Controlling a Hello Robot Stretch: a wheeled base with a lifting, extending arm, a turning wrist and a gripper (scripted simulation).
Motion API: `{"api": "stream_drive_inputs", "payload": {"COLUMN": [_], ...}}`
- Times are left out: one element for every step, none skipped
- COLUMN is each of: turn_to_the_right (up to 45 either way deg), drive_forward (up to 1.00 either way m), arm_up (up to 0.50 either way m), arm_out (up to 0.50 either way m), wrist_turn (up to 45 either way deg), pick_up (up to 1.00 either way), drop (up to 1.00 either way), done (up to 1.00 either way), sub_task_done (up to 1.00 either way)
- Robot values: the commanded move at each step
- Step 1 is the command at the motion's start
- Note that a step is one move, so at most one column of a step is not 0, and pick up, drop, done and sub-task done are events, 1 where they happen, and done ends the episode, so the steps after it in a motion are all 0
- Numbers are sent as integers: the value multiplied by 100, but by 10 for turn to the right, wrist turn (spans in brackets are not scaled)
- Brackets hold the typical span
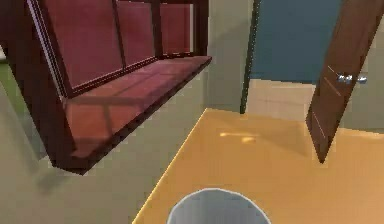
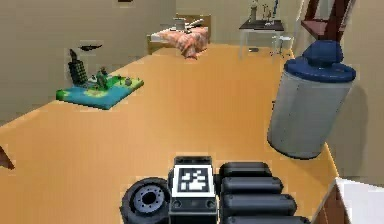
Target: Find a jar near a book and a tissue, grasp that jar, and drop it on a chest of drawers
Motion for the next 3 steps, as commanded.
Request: {"api": "stream_drive_inputs", "payload": {"turn_to_the_right": [450,450,300], "drive_forward": [0,0,0], "arm_up": [0,0,0], "arm_out": [0,0,0], "wrist_turn": [0,0,0], "pick_up": [0,0,0], "drop": [0,0,0], "done": [0,0,0], "sub_task_done": [0,0,0]}}
